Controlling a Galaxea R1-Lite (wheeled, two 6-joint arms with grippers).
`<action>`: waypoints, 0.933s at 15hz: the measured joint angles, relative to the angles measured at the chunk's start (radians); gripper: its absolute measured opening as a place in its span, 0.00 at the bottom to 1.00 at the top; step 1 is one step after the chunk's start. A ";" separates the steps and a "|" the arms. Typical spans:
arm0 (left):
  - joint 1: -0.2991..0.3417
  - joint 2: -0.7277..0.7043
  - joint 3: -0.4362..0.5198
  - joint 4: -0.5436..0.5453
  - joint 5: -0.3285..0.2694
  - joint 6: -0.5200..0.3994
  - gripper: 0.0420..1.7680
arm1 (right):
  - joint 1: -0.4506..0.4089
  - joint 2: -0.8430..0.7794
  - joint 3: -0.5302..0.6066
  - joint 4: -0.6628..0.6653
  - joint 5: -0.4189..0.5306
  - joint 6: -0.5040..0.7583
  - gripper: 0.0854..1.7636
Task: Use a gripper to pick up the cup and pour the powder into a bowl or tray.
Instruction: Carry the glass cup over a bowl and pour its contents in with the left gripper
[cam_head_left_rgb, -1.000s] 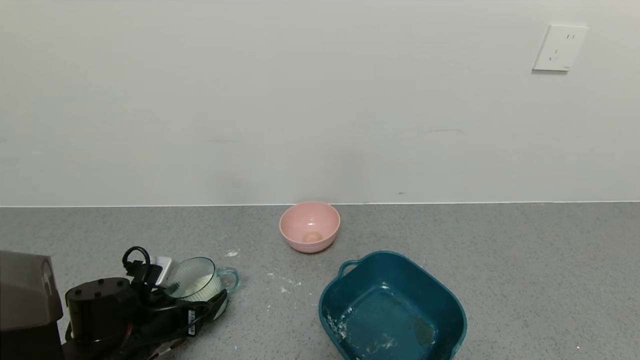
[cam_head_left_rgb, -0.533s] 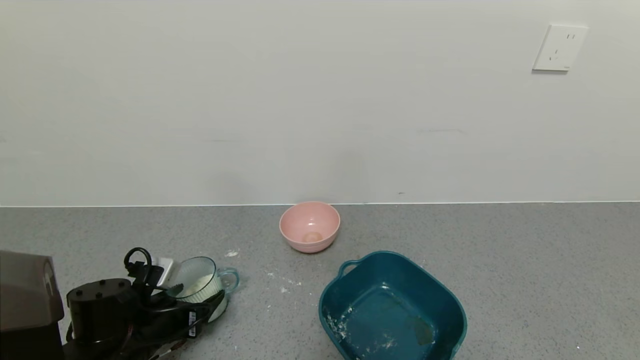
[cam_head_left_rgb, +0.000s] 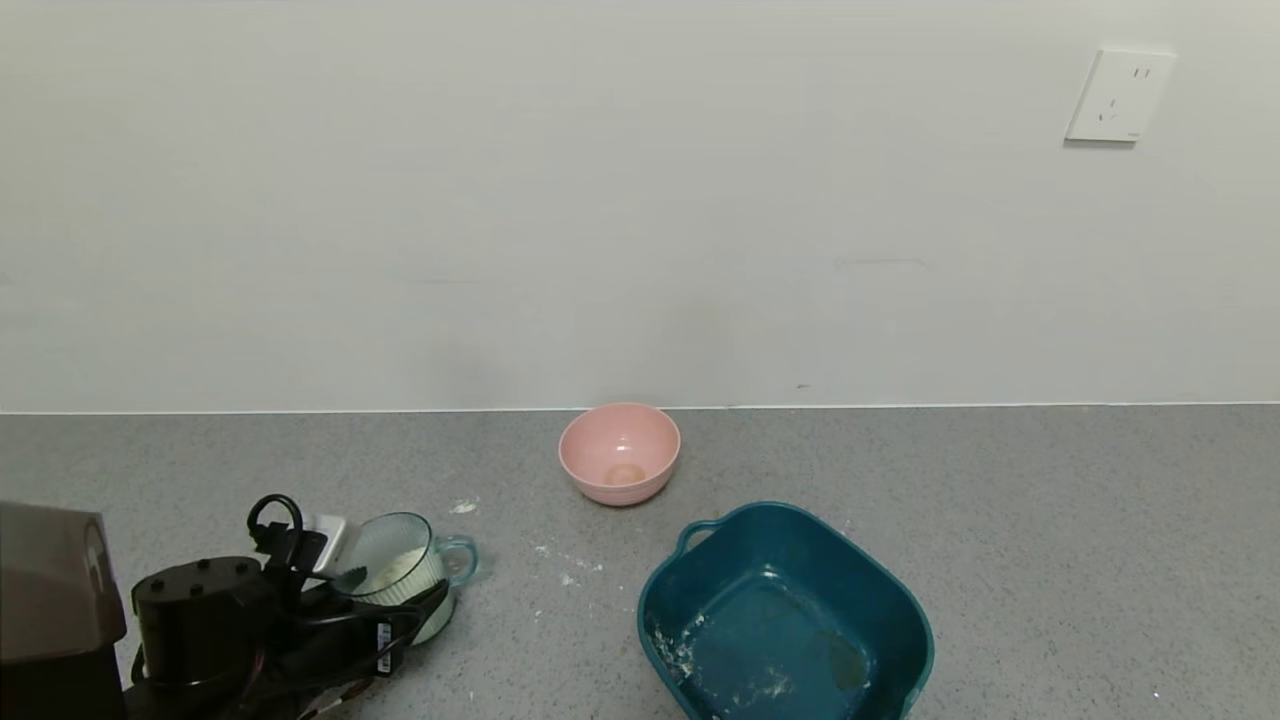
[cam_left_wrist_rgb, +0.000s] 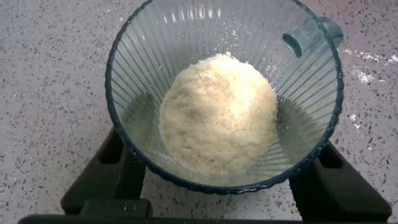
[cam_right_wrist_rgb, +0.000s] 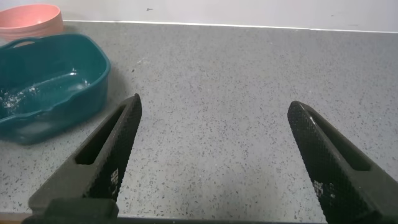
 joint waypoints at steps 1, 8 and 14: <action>0.000 -0.004 -0.003 0.000 0.000 0.000 0.73 | 0.001 0.000 0.000 0.000 0.000 0.000 0.97; -0.002 -0.063 -0.081 0.001 0.029 0.056 0.72 | 0.000 0.000 0.000 0.000 0.000 0.000 0.97; -0.003 -0.165 -0.252 0.347 0.042 0.066 0.72 | 0.000 0.000 0.000 0.000 0.000 0.000 0.97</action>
